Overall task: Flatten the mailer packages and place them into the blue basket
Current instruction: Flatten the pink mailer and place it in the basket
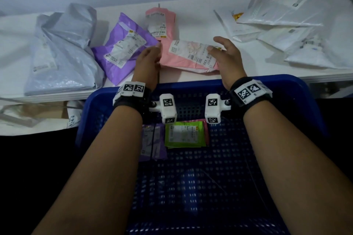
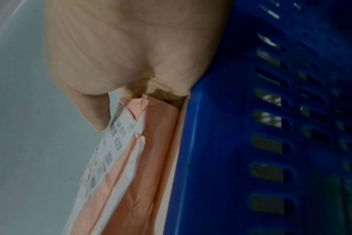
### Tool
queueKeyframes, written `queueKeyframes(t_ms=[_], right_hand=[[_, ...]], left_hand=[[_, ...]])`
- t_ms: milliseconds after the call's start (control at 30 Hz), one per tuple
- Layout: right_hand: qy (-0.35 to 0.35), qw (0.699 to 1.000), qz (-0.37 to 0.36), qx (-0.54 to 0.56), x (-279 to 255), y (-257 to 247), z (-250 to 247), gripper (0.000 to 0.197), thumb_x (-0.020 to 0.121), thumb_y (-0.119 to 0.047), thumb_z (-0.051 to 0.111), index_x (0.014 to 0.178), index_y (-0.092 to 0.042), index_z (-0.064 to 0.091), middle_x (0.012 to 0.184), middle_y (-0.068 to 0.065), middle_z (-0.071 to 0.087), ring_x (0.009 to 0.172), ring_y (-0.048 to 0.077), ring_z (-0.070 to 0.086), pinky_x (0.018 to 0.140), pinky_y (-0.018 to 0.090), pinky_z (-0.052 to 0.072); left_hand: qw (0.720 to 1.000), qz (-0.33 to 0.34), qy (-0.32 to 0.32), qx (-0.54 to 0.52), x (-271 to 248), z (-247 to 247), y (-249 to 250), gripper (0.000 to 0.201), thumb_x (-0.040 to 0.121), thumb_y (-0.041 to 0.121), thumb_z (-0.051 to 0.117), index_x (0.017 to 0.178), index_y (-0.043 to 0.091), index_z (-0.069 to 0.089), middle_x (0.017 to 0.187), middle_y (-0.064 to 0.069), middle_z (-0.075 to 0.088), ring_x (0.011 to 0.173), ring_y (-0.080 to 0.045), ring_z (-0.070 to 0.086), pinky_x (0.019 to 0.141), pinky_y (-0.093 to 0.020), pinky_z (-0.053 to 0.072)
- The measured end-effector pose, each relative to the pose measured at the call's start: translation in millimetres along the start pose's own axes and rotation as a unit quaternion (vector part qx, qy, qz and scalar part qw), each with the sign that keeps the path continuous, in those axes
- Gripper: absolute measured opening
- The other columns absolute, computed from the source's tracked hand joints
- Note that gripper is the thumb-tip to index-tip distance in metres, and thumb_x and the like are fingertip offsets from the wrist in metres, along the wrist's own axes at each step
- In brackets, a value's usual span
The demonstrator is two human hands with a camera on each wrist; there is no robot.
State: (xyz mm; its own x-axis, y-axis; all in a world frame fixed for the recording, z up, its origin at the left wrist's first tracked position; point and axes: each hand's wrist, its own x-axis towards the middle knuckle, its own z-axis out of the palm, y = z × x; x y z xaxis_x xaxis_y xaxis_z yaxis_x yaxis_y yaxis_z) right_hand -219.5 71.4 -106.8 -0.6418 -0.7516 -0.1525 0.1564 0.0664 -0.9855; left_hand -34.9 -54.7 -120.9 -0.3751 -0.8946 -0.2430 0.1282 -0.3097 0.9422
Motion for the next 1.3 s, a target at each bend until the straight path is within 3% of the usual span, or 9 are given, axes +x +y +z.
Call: queueKeyframes(t_ms=[200, 300, 467, 667, 800, 933, 1033, 1133, 1300], right_hand=[[0.003, 0.998, -0.015, -0.059, -2.9, 1.4, 2.1, 0.040, 0.091, -0.026, 0.067, 0.131, -0.020, 0.061, 0.121, 0.002, 0.064, 0.104, 0.013, 0.067, 0.089, 0.032, 0.058], [0.008, 0.997, -0.015, -0.069, -4.6, -0.1, 3.0, 0.039, 0.093, -0.026, 0.065, 0.131, -0.021, 0.062, 0.121, -0.006, 0.062, 0.107, 0.008, 0.064, 0.097, 0.033, 0.054], [-0.001, 0.998, -0.003, -0.060, -3.2, 1.3, 0.0, 0.051, 0.091, -0.016, 0.065, 0.140, -0.028, 0.052, 0.113, 0.008, 0.066, 0.096, 0.014, 0.070, 0.086, 0.031, 0.059], [0.003, 0.995, -0.011, -0.099, -8.3, 1.2, 4.6, 0.058, 0.087, -0.017, 0.061, 0.140, -0.037, 0.047, 0.115, 0.012, 0.067, 0.103, 0.019, 0.069, 0.090, 0.040, 0.058], [0.009, 0.991, -0.022, -0.128, -8.8, 3.6, 6.5, 0.061, 0.079, -0.023, 0.060, 0.136, -0.044, 0.047, 0.130, 0.014, 0.059, 0.115, 0.024, 0.062, 0.095, 0.048, 0.054], [0.028, 0.991, -0.028, -0.128, -12.6, -2.6, 6.7, 0.063, 0.085, -0.011, 0.059, 0.142, -0.036, 0.046, 0.150, 0.006, 0.044, 0.134, 0.010, 0.044, 0.102, 0.029, 0.046], [0.041, 0.984, -0.049, -0.165, -8.1, 3.5, 3.9, 0.060, 0.088, -0.008, 0.057, 0.144, -0.029, 0.045, 0.143, -0.003, 0.047, 0.102, -0.011, 0.050, 0.078, 0.003, 0.038], [0.051, 0.974, -0.061, -0.212, -8.5, 5.5, 7.4, 0.060, 0.086, -0.012, 0.056, 0.143, -0.028, 0.045, 0.141, 0.003, 0.049, 0.111, 0.007, 0.045, 0.091, 0.019, 0.039], [0.100, 0.966, -0.068, -0.229, -5.3, 7.5, 11.2, 0.059, 0.083, -0.016, 0.059, 0.140, -0.026, 0.048, 0.134, 0.004, 0.051, 0.117, 0.015, 0.049, 0.103, 0.033, 0.044]], left_hand=[[0.984, 0.051, -0.019, 0.168, -12.3, 8.4, 2.8, 0.033, 0.091, 0.046, 0.062, 0.109, 0.020, 0.069, 0.103, 0.011, 0.071, 0.097, 0.003, 0.066, 0.095, -0.023, 0.050], [0.988, 0.050, 0.004, 0.148, -16.8, 9.5, 2.7, 0.032, 0.078, 0.035, 0.071, 0.108, 0.027, 0.071, 0.114, 0.001, 0.072, 0.105, -0.017, 0.069, 0.097, -0.042, 0.055], [0.993, 0.069, -0.024, 0.093, -16.5, 9.8, 0.8, 0.048, 0.081, -0.007, 0.060, 0.120, 0.021, 0.066, 0.118, -0.002, 0.066, 0.100, -0.022, 0.069, 0.082, -0.032, 0.057], [0.995, 0.070, -0.041, 0.062, -14.2, 9.4, -3.9, 0.066, 0.084, -0.018, 0.054, 0.137, 0.021, 0.052, 0.128, -0.011, 0.065, 0.099, -0.018, 0.072, 0.078, -0.030, 0.058], [0.993, 0.080, -0.048, 0.072, -14.1, 10.1, -5.7, 0.072, 0.083, -0.021, 0.049, 0.145, 0.016, 0.044, 0.145, -0.010, 0.052, 0.128, -0.018, 0.057, 0.087, -0.027, 0.055], [0.989, 0.090, -0.047, 0.104, -14.7, 9.8, -8.4, 0.077, 0.079, -0.013, 0.054, 0.148, 0.018, 0.041, 0.150, -0.010, 0.048, 0.135, -0.019, 0.050, 0.101, -0.038, 0.052], [0.979, 0.108, -0.040, 0.165, -15.3, 12.2, -10.7, 0.077, 0.074, -0.010, 0.059, 0.147, 0.013, 0.043, 0.144, -0.007, 0.052, 0.124, -0.016, 0.056, 0.099, -0.037, 0.053], [0.961, 0.123, -0.043, 0.245, -16.2, 16.9, -13.6, 0.076, 0.077, -0.007, 0.062, 0.146, 0.018, 0.043, 0.142, -0.001, 0.052, 0.105, -0.009, 0.063, 0.087, -0.027, 0.056], [0.941, 0.152, -0.046, 0.300, -15.1, 18.8, -21.2, 0.075, 0.072, 0.003, 0.061, 0.142, 0.025, 0.046, 0.144, 0.001, 0.049, 0.107, -0.016, 0.065, 0.089, -0.034, 0.058]])
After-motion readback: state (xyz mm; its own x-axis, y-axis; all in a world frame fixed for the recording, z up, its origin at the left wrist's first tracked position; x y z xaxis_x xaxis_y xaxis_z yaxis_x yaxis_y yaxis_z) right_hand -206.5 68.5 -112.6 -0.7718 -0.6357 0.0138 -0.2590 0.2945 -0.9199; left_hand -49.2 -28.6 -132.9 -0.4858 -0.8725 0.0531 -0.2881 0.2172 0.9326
